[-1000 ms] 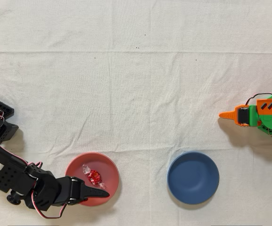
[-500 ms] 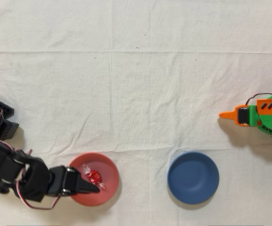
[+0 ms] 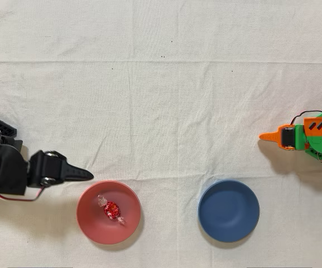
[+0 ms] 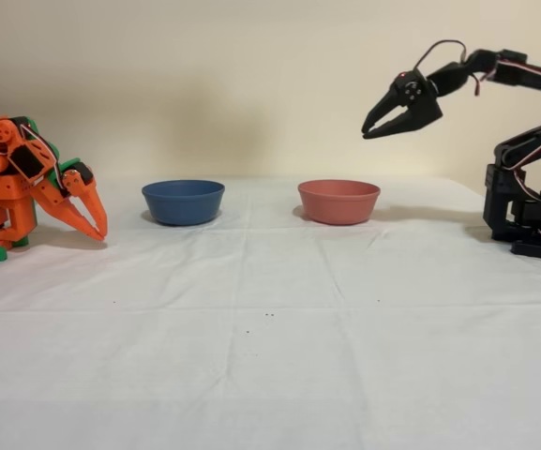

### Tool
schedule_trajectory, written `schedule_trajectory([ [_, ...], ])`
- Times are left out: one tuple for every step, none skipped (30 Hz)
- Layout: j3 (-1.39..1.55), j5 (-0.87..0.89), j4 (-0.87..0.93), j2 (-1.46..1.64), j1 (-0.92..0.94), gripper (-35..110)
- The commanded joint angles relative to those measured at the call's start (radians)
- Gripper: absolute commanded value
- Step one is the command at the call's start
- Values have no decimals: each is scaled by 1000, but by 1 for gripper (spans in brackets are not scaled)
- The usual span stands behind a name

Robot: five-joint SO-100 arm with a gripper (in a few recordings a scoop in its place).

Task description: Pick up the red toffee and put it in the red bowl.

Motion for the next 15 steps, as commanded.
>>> schedule_trajectory([
  [158, 31, 23, 268, -64, 1],
  [166, 57, 49, 291, -84, 1],
  [167, 84, 64, 302, -101, 1],
  [170, 115, 66, 304, -117, 1],
  [178, 146, 52, 305, -133, 1],
  [190, 175, 31, 307, -149, 1],
  [199, 196, 17, 311, -167, 1],
  [210, 219, 0, 314, -181, 1],
  [216, 244, -14, 318, -192, 1],
  [221, 264, -26, 314, -198, 1],
  [232, 281, -51, 307, -199, 1],
  [242, 288, -75, 301, -199, 1],
  [252, 291, -97, 298, -202, 1],
  [262, 298, -114, 298, -202, 1],
  [273, 299, -130, 299, -206, 1],
])
